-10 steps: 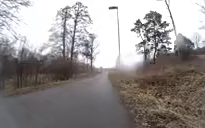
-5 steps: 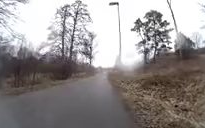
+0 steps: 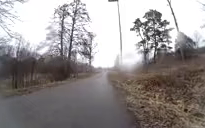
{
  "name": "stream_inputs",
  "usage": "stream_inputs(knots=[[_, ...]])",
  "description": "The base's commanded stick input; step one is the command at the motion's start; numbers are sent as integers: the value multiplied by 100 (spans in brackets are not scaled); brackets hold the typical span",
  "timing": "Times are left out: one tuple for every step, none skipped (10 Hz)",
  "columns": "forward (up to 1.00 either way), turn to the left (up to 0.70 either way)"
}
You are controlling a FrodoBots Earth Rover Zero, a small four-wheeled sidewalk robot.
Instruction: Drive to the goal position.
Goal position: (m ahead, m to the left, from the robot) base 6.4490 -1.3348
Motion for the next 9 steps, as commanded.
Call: stream_inputs(knots=[[68, 0], [68, 0], [68, 16], [68, 28], [68, 16], [68, 5], [68, 0], [68, 0], [68, 0]])
